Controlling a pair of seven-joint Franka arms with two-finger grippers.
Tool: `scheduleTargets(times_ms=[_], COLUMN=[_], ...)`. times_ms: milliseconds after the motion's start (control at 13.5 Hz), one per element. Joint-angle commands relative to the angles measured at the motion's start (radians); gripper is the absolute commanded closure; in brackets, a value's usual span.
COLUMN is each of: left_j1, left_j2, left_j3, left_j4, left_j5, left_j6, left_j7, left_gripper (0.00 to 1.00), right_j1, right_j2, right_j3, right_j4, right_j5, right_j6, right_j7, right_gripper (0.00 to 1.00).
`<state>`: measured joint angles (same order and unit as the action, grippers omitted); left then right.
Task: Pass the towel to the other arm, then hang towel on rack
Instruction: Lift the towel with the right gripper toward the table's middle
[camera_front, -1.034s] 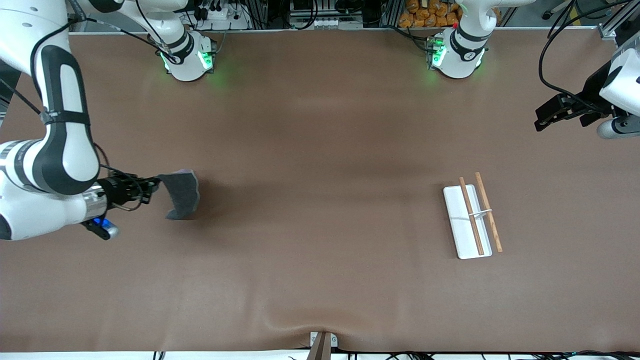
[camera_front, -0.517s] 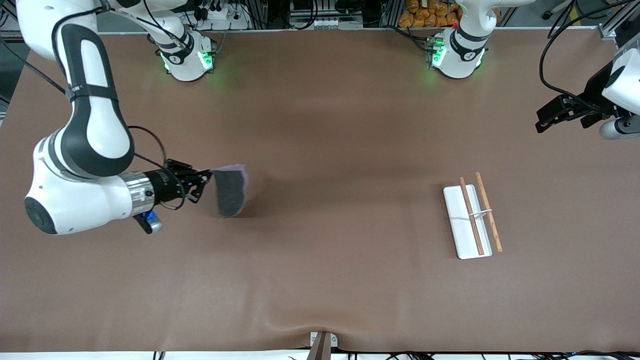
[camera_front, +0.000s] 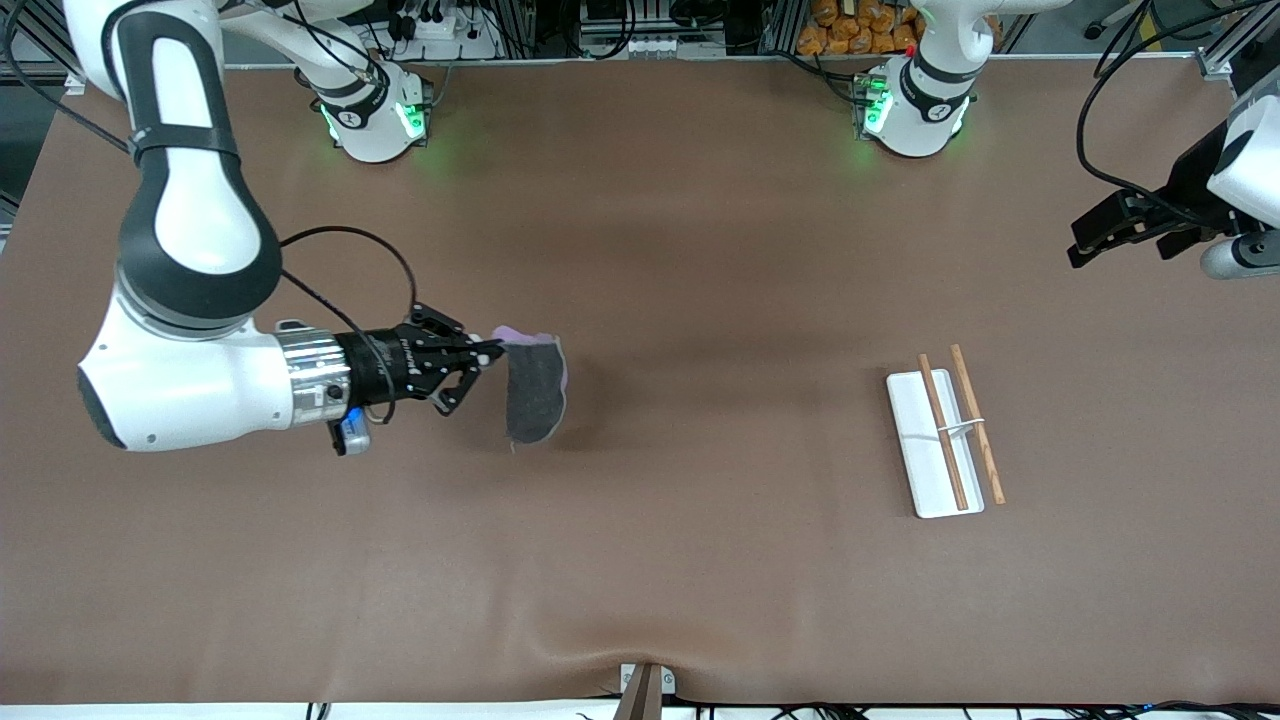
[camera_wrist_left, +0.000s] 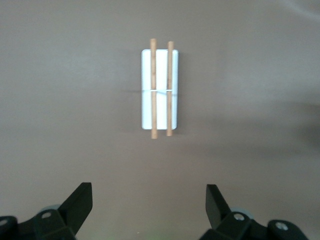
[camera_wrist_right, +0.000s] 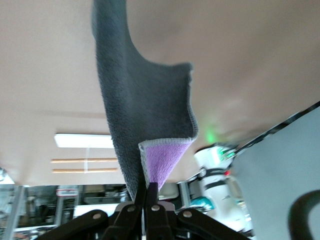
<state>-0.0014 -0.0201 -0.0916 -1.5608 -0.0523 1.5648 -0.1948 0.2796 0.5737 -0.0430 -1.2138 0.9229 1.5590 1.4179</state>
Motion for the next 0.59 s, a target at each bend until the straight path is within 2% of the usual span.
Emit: scheduleTargets(times_ms=[0, 222, 517], left_j1=[-0.005, -0.009, -0.006], left_j2=[0.018, 0.063, 0.138], left_j3=[0.000, -0.003, -0.005], left_j4=[0.007, 0.007, 0.007], left_j5=[-0.085, -0.194, -0.423], left_j6=[0.043, 0.086, 0.150], left_j7=[0.003, -0.027, -0.167], left_gripper=[0.00, 0.00, 0.00], right_j1=[0.087, 0.167, 0.257], right_j2=[-0.005, -0.003, 0.000], right_j3=[-0.008, -0.008, -0.011], right_j4=[0.008, 0.007, 0.007], right_j5=[0.033, 0.033, 0.051], right_j6=[0.123, 0.271, 0.478], right_j7=[0.169, 0.272, 0.389], right_gripper=[1.00, 1.00, 1.00])
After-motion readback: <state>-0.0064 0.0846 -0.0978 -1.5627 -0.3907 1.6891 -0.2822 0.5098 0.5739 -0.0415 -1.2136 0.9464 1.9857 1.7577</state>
